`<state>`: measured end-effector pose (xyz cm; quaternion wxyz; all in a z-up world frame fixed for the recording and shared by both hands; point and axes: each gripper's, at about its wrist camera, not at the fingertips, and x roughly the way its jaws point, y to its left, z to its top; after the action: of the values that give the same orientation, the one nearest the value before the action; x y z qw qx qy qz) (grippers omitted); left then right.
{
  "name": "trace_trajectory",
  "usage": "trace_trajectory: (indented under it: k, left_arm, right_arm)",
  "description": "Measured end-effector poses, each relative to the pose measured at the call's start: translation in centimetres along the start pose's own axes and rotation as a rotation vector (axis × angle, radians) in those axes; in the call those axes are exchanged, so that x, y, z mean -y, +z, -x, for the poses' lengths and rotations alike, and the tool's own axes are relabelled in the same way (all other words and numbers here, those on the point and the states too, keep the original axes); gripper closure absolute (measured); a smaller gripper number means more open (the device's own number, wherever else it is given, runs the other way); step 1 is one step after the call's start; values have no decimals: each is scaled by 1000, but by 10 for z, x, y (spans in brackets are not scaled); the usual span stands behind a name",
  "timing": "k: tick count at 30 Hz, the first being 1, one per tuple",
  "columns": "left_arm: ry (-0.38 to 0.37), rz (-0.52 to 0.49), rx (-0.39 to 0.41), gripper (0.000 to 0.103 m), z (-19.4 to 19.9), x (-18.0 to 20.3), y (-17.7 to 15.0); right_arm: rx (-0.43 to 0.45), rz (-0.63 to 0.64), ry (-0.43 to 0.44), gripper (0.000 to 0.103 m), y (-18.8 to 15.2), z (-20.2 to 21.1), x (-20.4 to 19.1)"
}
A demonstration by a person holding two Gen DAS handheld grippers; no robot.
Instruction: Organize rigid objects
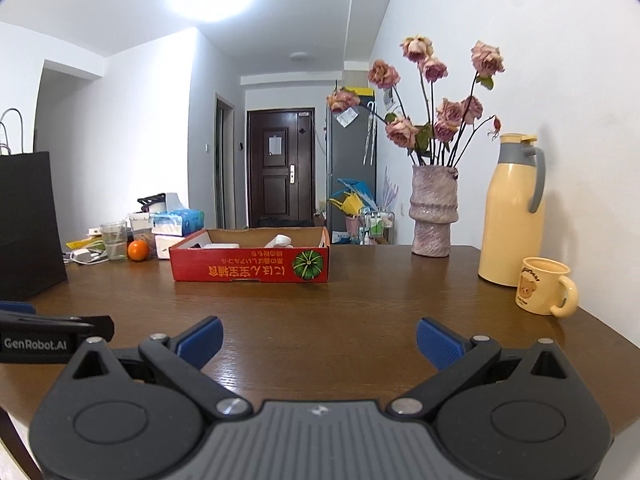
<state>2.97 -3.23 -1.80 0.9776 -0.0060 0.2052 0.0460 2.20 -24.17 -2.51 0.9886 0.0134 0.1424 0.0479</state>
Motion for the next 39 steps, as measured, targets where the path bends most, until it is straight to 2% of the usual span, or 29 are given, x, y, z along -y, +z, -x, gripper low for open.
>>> trace_trajectory:
  k: [6, 39]
  left_arm:
    - [-7, -12, 20, 0, 19, -2, -6]
    - [-2, -7, 30, 0, 20, -3, -6]
  right_arm:
    - [25, -11, 0, 0, -1, 21, -1]
    - [26, -5, -2, 0, -2, 19, -4]
